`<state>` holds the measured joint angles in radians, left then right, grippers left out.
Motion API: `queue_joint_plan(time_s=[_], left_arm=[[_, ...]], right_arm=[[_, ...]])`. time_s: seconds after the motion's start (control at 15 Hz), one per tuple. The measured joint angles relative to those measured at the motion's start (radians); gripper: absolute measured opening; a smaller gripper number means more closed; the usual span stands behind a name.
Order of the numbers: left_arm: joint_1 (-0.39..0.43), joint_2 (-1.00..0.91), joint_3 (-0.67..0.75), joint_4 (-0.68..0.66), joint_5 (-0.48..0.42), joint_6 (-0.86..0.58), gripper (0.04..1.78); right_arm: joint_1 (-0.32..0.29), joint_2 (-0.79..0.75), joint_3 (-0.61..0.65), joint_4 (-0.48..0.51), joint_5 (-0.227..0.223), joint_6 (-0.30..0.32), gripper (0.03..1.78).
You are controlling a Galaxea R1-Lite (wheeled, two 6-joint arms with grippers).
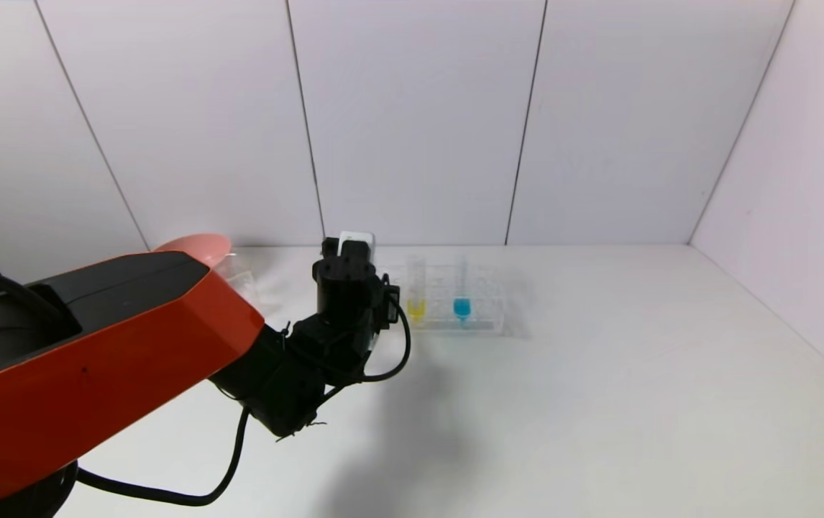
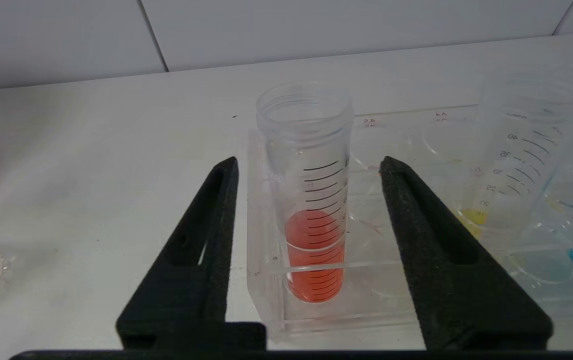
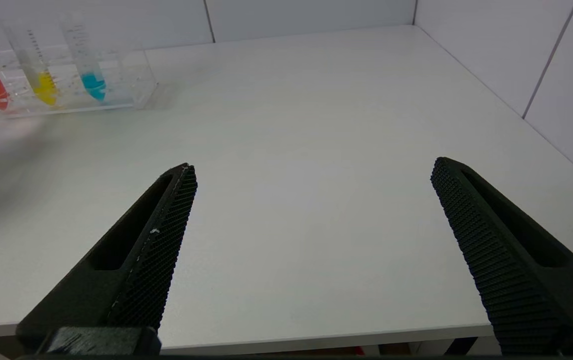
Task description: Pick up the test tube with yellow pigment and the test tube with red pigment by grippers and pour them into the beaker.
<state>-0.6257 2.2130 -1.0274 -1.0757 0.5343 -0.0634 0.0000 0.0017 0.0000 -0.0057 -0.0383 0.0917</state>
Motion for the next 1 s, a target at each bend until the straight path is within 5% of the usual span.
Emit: queue_joint_plan(time_s=[0.2, 1.0], left_arm=[[-0.001, 0.005, -0.003, -0.013, 0.0, -0.001, 0.45], [-0.029, -0.05, -0.004, 0.012, 0.004, 0.017, 0.43]], right_arm=[[0.0, 0.0, 0.0, 0.0, 0.0, 0.0, 1.71], [0.0, 0.0, 0.0, 0.0, 0.0, 0.0, 1.71]])
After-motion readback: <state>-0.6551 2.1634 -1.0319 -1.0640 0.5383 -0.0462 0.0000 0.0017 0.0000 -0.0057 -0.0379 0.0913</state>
